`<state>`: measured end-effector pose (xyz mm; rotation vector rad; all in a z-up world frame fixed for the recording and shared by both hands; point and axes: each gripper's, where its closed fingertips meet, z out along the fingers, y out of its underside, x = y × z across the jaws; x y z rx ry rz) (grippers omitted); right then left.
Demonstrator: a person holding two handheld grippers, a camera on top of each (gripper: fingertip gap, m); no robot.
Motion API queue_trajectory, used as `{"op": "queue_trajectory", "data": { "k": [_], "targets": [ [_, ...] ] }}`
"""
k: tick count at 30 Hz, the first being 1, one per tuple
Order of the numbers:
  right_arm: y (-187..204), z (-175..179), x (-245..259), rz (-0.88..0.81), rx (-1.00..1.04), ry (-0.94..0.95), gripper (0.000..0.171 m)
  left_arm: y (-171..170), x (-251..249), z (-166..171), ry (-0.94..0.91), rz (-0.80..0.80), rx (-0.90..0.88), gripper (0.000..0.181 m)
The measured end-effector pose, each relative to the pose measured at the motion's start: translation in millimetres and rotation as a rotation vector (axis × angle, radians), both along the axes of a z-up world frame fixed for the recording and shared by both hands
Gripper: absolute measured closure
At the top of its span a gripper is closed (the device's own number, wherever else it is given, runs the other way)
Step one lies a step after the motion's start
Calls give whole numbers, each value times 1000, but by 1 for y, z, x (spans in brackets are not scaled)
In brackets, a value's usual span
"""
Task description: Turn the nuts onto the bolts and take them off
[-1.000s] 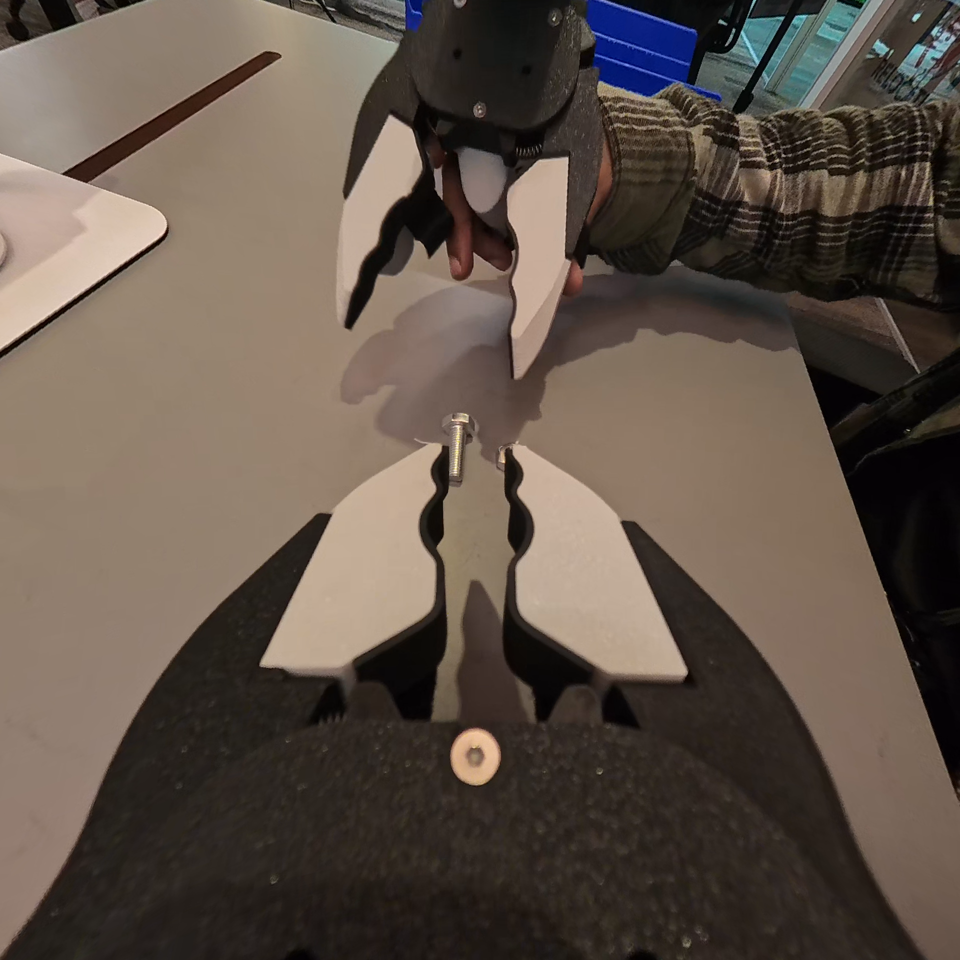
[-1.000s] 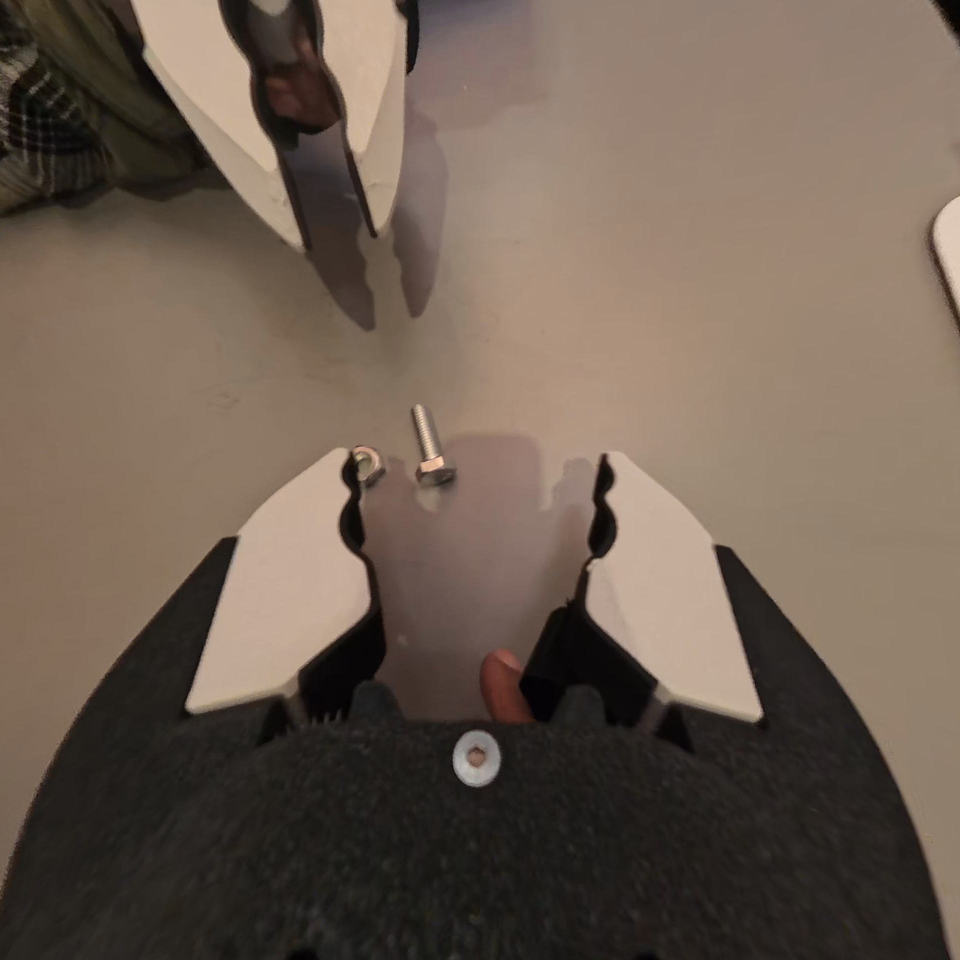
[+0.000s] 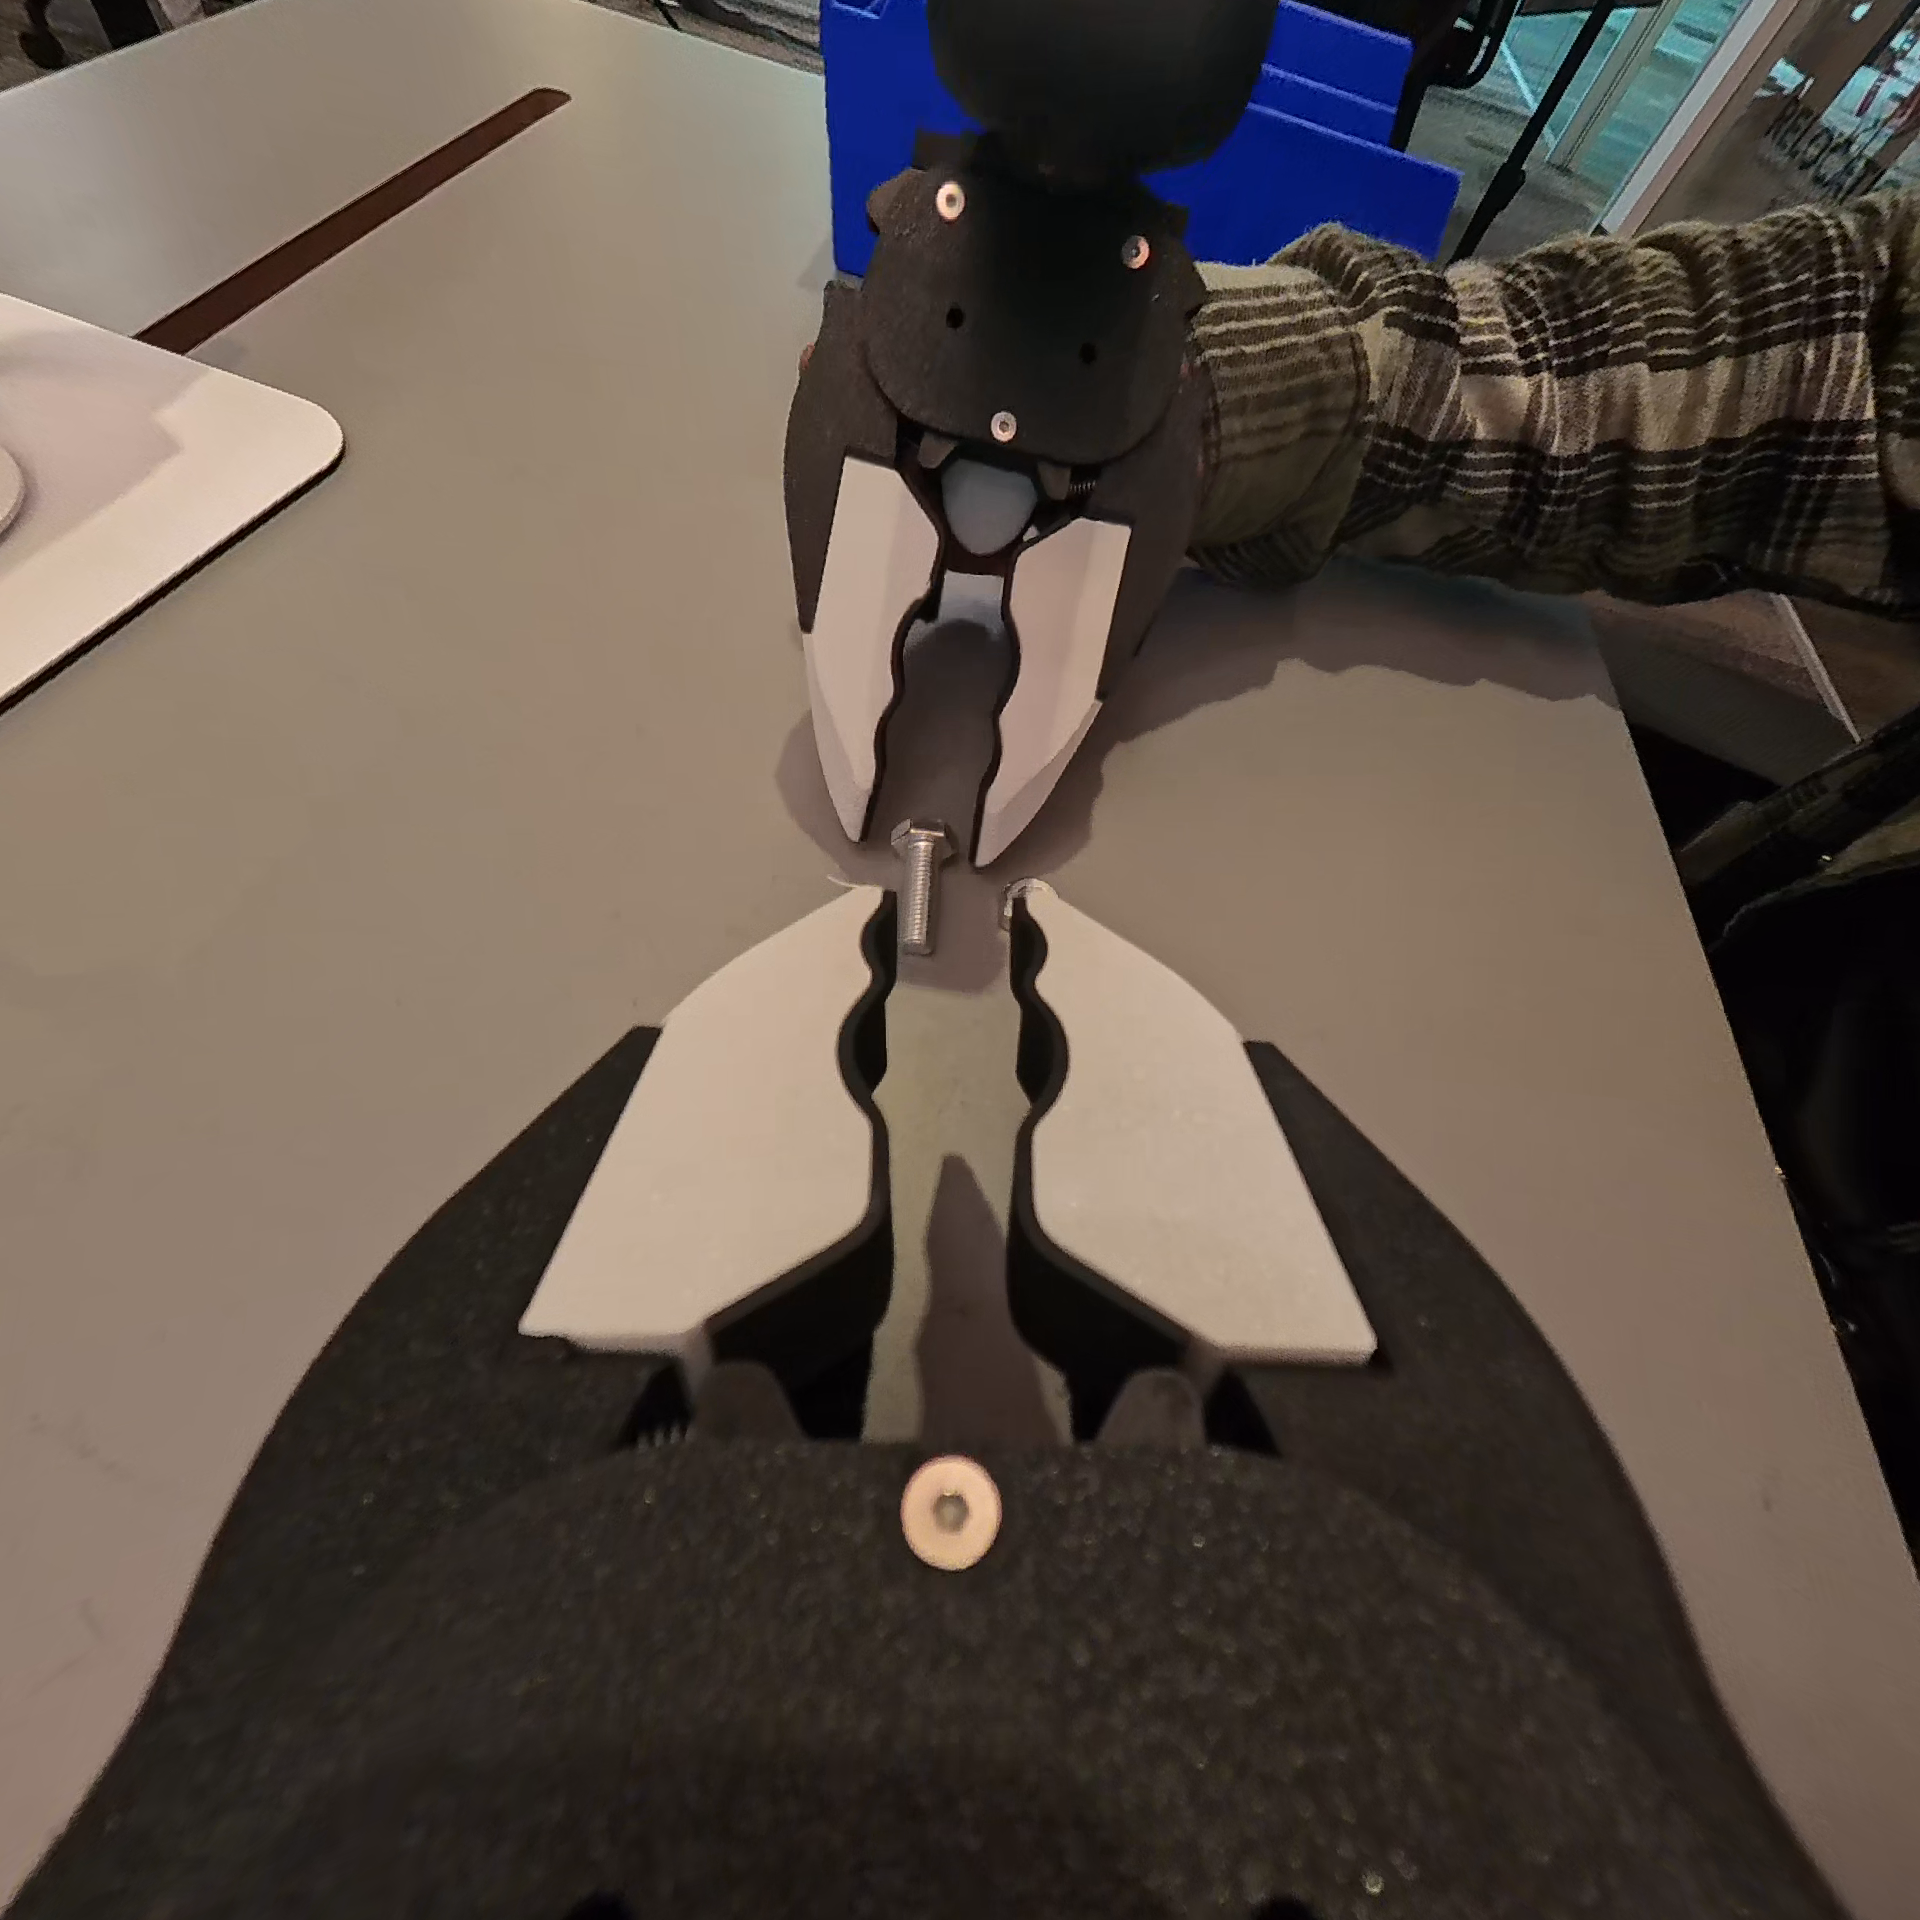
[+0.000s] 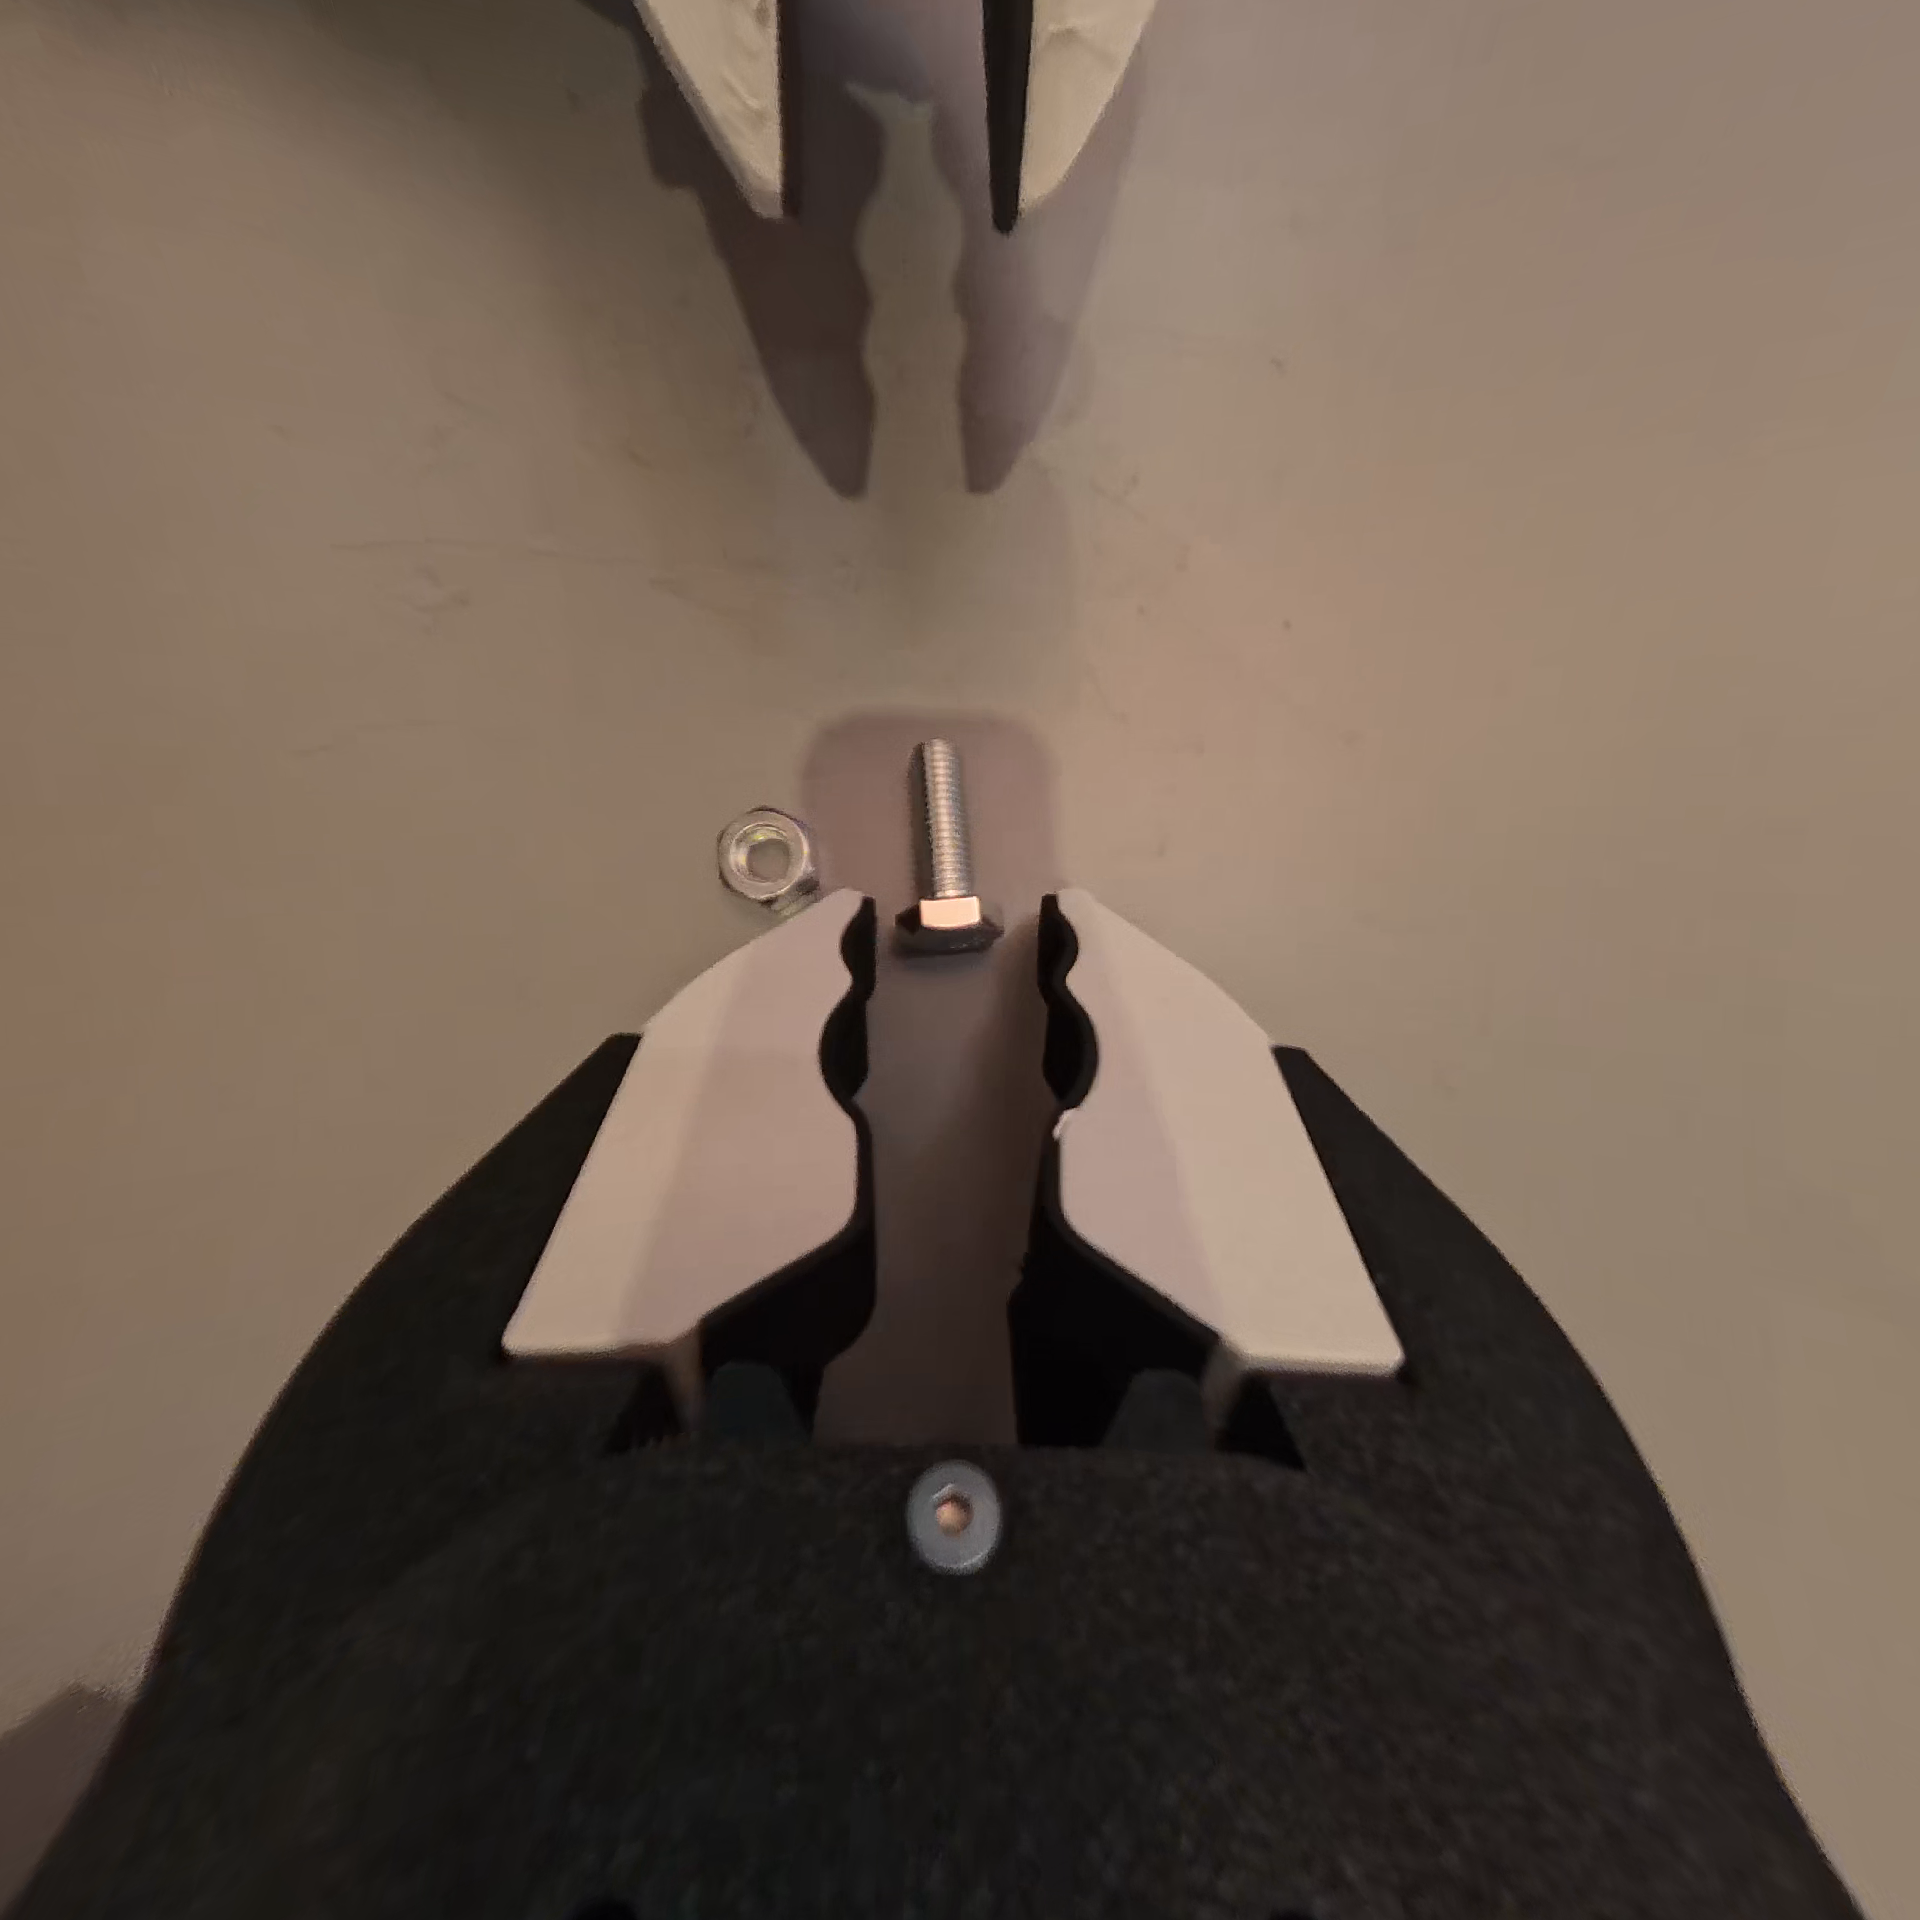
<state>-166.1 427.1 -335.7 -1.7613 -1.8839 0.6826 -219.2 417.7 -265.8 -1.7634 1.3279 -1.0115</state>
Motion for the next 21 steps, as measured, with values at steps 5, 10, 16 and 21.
{"op": "queue_trajectory", "data": {
  "k": [5, 10, 16, 21],
  "targets": [
    [-1, -1, 0, 5, -32, 21, 152, 1, -1, -2, 2, 6, -4, 160],
    [2, 0, -1, -39, -69, 75, 152, 4, 0, -1, -11, 16, -6, 160],
    [8, 14, -4, -133, -137, 205, 152, 8, 1, 7, -90, 37, -21, 159],
    [16, 47, -10, -220, -196, 412, 152, 13, 6, 26, -259, 68, -60, 154]
  ]
}}
